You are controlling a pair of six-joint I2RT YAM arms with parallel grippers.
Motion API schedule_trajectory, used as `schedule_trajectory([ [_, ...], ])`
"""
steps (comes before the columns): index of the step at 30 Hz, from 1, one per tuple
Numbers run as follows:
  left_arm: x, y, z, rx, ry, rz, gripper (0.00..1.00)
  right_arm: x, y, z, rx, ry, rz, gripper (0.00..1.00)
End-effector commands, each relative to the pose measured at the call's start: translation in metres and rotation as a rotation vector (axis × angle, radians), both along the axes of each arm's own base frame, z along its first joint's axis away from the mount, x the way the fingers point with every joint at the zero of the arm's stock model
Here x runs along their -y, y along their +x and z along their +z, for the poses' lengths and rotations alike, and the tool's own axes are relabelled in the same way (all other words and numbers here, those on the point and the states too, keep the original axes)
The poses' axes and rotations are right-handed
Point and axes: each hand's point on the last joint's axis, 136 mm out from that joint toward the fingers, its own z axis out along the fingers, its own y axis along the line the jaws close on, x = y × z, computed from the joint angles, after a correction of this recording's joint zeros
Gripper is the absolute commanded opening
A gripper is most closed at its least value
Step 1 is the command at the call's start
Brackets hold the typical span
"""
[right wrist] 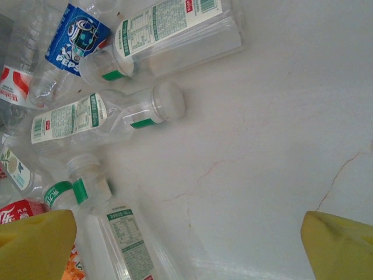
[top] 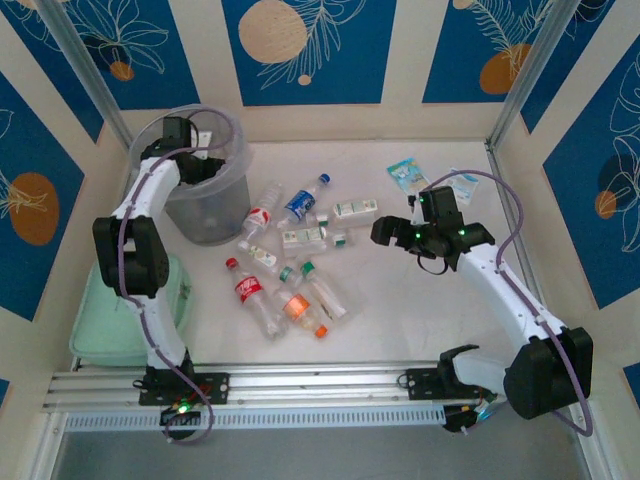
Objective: Put the plastic bottles in the bin
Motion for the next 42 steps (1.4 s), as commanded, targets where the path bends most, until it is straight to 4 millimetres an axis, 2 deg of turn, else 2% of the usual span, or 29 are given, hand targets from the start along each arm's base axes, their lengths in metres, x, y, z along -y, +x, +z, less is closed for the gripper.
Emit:
schedule_trajectory([
  [1,0.007,0.004,0.012,0.042,-0.019,-0.017,0.7,0.006,-0.002,0.002,-0.015,0.018,-0.047,0.99],
  [5,0.006,0.005,0.027,0.061,-0.01,-0.022,0.79,0.011,-0.005,-0.001,-0.034,0.038,-0.059,0.99],
  [9,0.003,0.003,0.05,0.093,0.015,-0.019,0.86,0.012,-0.007,0.001,-0.022,0.04,-0.038,0.99],
  [15,-0.001,-0.006,0.101,0.167,0.046,-0.02,0.99,0.023,-0.002,0.003,-0.02,0.011,-0.078,0.99],
  [20,-0.005,-0.019,0.143,0.237,0.068,-0.011,1.0,0.028,0.005,0.002,-0.102,0.074,-0.265,0.99],
  [22,-0.007,-0.028,0.162,0.273,0.08,-0.003,1.0,0.013,0.005,0.005,-0.13,0.137,-0.26,0.99],
  [25,-0.007,-0.047,0.188,0.301,0.073,0.001,1.0,-0.012,0.002,0.007,-0.133,0.14,-0.174,0.99],
  [28,-0.001,-0.072,0.206,0.309,0.067,0.001,1.0,-0.051,-0.017,0.004,-0.107,0.112,0.143,0.99],
  [31,0.01,-0.102,0.217,0.306,0.051,-0.017,1.0,-0.073,-0.049,-0.012,-0.169,0.009,0.374,0.96],
  [34,0.025,-0.129,0.221,0.3,-0.03,-0.034,1.0,-0.091,-0.08,-0.026,-0.21,-0.107,0.534,0.88],
  [38,0.043,-0.151,0.214,0.27,-0.168,-0.04,0.99,-0.118,-0.121,-0.041,-0.241,-0.165,0.696,0.88],
  [40,0.049,-0.158,0.211,0.267,-0.207,-0.034,0.99,-0.126,-0.134,-0.052,-0.285,-0.174,0.731,0.9],
  [42,0.051,-0.161,0.207,0.277,-0.232,-0.026,0.98,-0.129,-0.137,-0.064,-0.311,-0.22,0.744,0.95],
])
